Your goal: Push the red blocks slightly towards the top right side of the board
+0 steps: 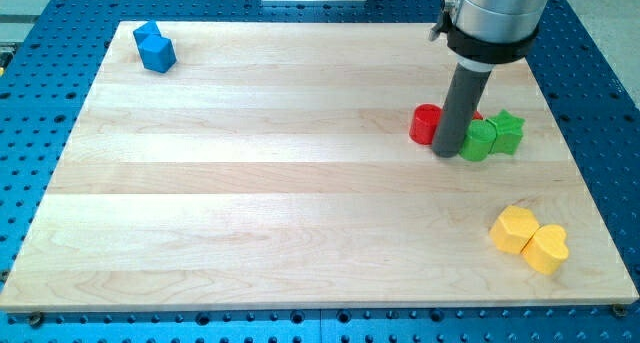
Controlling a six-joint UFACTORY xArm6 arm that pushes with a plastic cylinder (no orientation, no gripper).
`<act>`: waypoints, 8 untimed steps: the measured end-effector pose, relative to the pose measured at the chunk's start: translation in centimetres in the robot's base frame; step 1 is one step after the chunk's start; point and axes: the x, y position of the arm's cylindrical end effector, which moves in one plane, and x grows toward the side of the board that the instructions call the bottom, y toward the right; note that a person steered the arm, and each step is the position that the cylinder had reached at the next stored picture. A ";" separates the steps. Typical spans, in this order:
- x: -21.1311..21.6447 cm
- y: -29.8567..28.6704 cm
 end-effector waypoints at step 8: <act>-1.5 3.7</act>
